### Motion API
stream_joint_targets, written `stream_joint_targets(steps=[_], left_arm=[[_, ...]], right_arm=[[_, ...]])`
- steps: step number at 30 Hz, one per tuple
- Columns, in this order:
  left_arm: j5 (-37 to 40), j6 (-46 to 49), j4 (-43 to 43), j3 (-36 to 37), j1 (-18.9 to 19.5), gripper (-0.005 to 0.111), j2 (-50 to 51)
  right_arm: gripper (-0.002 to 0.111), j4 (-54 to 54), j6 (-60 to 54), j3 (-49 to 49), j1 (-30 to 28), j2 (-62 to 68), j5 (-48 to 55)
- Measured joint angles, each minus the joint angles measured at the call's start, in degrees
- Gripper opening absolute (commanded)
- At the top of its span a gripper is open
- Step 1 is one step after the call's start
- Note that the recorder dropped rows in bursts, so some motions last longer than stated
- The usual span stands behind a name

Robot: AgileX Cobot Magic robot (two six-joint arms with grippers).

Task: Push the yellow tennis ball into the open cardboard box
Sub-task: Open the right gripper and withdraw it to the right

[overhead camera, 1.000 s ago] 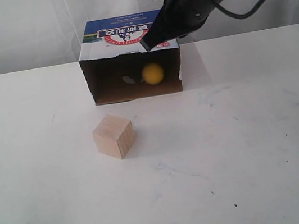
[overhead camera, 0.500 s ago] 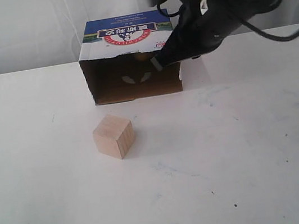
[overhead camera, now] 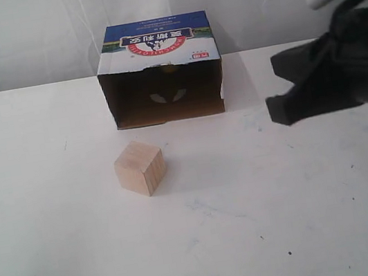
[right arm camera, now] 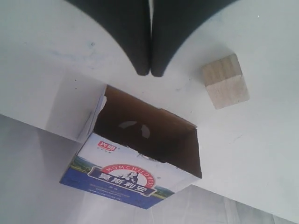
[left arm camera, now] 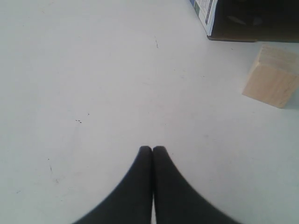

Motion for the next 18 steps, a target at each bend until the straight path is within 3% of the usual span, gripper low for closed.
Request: stream_joint_targets(steps=[9, 18], left_arm=[[0.0, 0.0, 0.0, 0.0, 0.0, 0.0, 0.0], [0.0, 0.0, 0.0, 0.0, 0.0, 0.0, 0.0]], right_arm=[[0.0, 0.0, 4.69, 12.28, 0.0, -9.26, -4.96], [0.0, 0.41, 5.23, 18.2, 0.0, -17.38, -8.75]])
